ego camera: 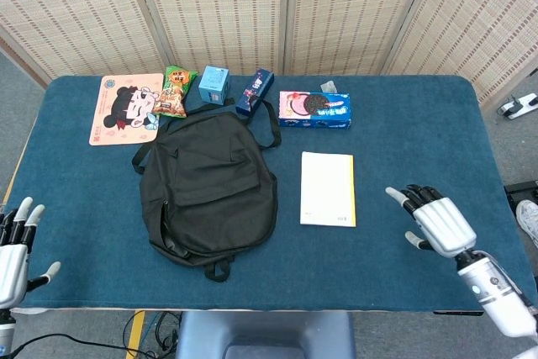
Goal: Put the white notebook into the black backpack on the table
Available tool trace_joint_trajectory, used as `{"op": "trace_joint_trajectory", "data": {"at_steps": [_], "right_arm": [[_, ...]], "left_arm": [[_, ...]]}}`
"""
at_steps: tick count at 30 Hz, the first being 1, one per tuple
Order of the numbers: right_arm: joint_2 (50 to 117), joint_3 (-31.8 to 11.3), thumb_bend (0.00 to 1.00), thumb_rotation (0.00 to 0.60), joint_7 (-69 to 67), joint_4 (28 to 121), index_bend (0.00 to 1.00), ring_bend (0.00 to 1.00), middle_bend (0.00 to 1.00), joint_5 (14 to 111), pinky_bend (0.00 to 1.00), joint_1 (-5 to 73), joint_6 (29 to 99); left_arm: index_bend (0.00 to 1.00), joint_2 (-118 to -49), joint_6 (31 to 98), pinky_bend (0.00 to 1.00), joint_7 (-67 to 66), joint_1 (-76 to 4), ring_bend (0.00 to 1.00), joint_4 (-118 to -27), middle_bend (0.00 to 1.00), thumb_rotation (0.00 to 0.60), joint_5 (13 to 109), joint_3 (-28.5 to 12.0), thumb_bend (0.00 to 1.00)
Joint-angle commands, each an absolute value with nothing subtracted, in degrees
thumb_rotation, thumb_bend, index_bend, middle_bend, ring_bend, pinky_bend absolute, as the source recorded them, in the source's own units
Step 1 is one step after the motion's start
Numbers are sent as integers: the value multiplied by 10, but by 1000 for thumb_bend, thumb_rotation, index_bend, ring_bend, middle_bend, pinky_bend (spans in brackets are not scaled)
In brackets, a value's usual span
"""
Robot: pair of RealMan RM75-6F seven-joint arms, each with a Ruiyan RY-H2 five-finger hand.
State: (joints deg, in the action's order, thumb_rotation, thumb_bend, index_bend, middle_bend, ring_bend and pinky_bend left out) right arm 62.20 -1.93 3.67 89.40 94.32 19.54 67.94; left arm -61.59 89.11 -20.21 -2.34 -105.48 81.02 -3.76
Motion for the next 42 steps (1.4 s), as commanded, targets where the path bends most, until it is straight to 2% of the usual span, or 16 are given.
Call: {"op": "trace_joint_trajectory", "data": {"at_steps": [1,7,24,33,39,42], "right_arm": [[661,-15,158,600,29,855,131,146,254,954,216,222,651],[728,-10,111,600,12,778,141,146,254,963,216,257,616],[872,-1,108,600,-83,559,141,142,244,969,194,327,584],[911,14,108,600,-115,494,140,137,240,983,178,350,596],[923,23,108,600,-126,470,141,80,208,985,73,355,605],[926,26,108,600,-128,464,141,64,196,984,57,356,605]], "left_arm": [[1,-616,894,0,-203,-22,0,-1056,0,600,811,-37,185],[1,-617,895,0,-207,-19,0,-1059,0,600,811,-35,184],[1,-620,898,0,-216,-17,0,-1065,0,600,805,-35,185],[1,-619,901,0,-217,-14,0,-1067,0,600,804,-35,185],[1,-619,900,0,-217,-14,0,-1068,0,600,802,-34,184],[1,-619,898,0,-218,-15,0,-1068,0,600,801,-35,184]]}}
